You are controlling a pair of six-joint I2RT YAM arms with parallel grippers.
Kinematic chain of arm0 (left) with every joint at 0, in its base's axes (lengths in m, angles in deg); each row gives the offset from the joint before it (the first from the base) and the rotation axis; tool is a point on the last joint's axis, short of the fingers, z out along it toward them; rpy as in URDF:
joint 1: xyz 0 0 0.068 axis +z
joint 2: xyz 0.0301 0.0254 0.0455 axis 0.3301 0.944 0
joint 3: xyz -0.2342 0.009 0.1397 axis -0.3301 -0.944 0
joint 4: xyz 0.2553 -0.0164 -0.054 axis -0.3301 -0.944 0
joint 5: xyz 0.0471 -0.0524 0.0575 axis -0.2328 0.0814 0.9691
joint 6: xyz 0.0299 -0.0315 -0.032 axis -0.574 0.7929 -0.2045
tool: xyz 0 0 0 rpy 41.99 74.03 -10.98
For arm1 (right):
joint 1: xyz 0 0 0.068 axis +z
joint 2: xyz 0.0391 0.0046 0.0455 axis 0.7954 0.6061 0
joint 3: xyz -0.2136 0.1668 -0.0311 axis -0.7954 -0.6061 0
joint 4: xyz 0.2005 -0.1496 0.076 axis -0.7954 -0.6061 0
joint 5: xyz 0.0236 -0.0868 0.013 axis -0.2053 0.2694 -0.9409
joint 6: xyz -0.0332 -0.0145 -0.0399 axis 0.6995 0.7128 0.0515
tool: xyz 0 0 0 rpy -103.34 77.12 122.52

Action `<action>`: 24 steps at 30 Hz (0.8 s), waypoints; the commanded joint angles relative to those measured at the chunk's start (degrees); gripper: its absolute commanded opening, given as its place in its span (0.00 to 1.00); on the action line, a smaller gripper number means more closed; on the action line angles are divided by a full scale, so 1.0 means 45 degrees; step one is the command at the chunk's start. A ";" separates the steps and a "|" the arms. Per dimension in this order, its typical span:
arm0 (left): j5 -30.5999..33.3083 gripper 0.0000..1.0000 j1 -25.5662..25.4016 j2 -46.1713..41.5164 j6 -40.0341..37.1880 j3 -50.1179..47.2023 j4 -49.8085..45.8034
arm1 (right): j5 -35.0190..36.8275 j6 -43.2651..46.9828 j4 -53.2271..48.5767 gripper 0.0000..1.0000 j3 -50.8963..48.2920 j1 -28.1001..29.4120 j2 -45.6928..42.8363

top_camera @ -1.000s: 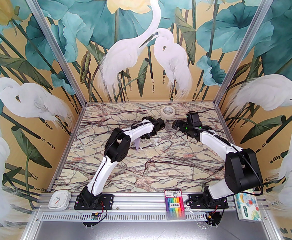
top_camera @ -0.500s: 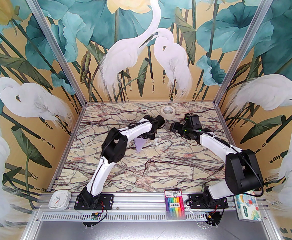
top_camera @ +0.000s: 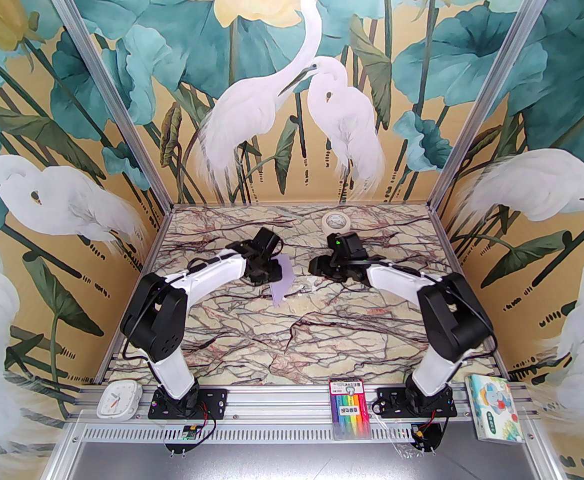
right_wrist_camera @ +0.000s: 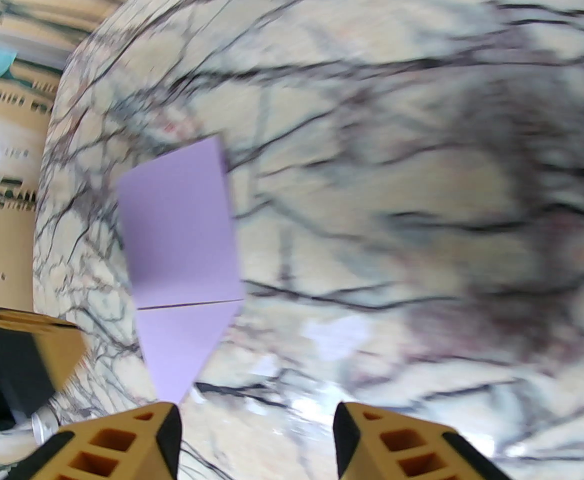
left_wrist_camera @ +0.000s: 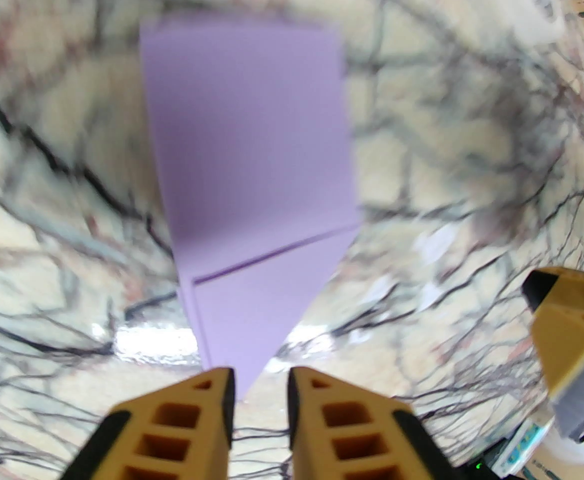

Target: Fold a paper plane with a square sheet of paper (fold left side to right side)

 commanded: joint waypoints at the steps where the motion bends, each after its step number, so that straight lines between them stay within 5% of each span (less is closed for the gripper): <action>1: -0.1268 0.17 0.0257 0.0036 0.0207 -0.0328 0.1659 | -0.0438 -0.0338 0.0167 0.54 0.0622 0.0293 0.0583; 24: -0.1056 0.14 0.0545 0.1652 0.0312 -0.1484 0.2895 | -0.2536 -0.1723 0.0536 0.45 0.2319 0.0754 0.3398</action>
